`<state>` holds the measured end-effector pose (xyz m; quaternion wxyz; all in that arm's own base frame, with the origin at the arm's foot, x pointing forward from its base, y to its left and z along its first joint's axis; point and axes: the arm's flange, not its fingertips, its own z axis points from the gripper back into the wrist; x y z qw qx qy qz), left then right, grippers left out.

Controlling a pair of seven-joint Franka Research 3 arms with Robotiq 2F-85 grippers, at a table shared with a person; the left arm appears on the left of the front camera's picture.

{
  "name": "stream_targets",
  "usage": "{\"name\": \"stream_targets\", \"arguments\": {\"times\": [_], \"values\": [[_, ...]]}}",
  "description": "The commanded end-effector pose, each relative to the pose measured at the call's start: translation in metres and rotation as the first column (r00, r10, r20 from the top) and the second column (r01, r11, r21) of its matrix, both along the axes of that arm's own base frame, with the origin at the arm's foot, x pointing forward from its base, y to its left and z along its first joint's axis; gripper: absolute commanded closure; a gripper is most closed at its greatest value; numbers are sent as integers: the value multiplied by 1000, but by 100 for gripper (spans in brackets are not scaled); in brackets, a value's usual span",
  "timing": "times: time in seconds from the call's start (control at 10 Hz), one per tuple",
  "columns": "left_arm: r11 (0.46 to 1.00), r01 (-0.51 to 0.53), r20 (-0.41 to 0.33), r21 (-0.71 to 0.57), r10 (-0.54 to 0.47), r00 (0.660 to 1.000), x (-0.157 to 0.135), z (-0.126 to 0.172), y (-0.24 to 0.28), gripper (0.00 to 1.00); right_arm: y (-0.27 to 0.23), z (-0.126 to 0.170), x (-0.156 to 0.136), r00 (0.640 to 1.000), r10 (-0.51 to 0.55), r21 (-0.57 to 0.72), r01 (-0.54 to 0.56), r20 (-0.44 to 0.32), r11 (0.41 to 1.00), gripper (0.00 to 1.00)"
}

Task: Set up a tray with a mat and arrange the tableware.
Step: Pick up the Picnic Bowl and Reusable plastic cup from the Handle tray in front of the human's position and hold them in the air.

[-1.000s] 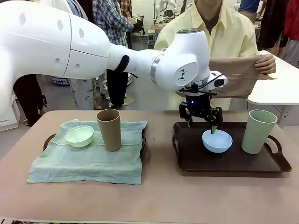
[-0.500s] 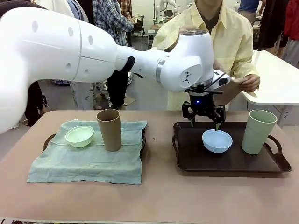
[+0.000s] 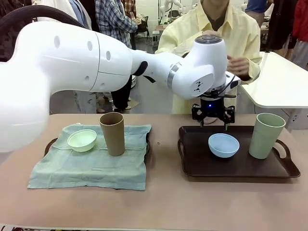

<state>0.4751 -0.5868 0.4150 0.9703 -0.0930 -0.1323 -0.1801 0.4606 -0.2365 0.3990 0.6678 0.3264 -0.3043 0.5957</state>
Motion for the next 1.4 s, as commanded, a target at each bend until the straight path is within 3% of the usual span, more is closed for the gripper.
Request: {"name": "stream_targets", "arguments": {"times": [0.0, 0.3, 0.5, 0.7, 0.9, 1.3], "values": [[1000, 7, 1, 1, -7, 1000, -3, 0, -2, 8, -4, 1, -3, 1000, -4, -3, 4, -18, 1000, 0], [1000, 2, -2, 1, -2, 1000, -1, -1, 0, 8, -3, 0, -2, 1000, -5, 1, 5, -2, 1000, 0], [999, -11, -3, -36, 11, 1000, -7, -6, 4, 8, 13, -9, 20, 985, -43, 45, 36, 169, 998, 0], [997, -18, 17, -73, 19, 1000, -10, -6, 12, 8, 26, -22, 26, 967, -41, 39, 32, 253, 999, 0], [992, -90, 7, -87, 91, 996, -2, -14, 20, 8, 38, -30, 32, 967, 10, 12, -13, 256, 1000, 0], [990, -125, 30, -57, 127, 991, 5, -23, 25, 8, 54, -37, 35, 960, 60, -11, -59, 273, 998, 0]]}}
